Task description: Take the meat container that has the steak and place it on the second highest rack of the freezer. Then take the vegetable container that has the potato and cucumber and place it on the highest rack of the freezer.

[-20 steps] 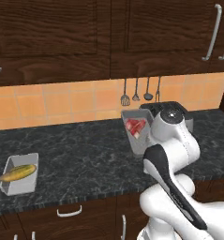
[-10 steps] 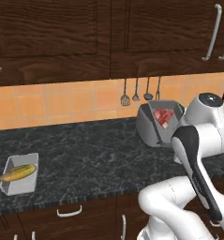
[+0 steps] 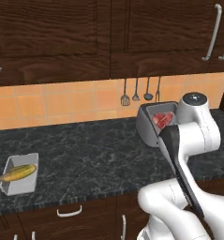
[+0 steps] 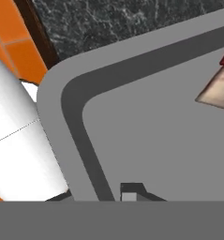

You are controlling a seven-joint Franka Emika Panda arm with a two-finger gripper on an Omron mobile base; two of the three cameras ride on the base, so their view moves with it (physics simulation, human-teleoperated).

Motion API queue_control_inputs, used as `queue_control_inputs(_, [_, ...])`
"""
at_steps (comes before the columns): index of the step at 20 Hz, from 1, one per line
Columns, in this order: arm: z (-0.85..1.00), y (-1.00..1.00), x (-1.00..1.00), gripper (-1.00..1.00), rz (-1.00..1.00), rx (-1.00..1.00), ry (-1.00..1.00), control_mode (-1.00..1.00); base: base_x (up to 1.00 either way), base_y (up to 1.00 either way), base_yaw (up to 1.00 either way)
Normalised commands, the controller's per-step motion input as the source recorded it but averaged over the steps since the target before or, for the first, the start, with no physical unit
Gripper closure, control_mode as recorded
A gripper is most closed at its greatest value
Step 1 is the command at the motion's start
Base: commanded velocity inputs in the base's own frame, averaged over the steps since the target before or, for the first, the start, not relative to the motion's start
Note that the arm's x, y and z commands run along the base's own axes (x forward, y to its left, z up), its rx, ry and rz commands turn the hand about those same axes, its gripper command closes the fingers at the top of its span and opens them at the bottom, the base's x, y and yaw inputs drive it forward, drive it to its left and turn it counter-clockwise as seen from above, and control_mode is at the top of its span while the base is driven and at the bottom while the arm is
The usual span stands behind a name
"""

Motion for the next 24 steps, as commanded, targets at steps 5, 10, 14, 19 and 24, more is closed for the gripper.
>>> queue_control_inputs(5, [0.00, -0.08, -0.07, 1.00, 0.00, 0.09, 0.04, -1.00, 0.00, 0.00, 0.00])
queue_control_inputs(10, [0.00, -0.15, -0.05, 1.00, 0.01, 0.04, 0.00, -1.00, 0.00, 0.00, 0.00])
queue_control_inputs(14, [0.00, 0.00, 0.00, 1.00, 0.00, 0.00, 0.00, 1.00, -0.05, 0.00, 0.00])
queue_control_inputs(19, [0.00, 0.00, 0.00, 1.00, 0.00, 0.00, 0.00, 1.00, -0.90, 0.41, -0.41])
queue_control_inputs(24, [0.00, 0.00, 0.00, 1.00, 0.00, 0.00, 0.00, 1.00, -0.20, 0.24, -0.92])
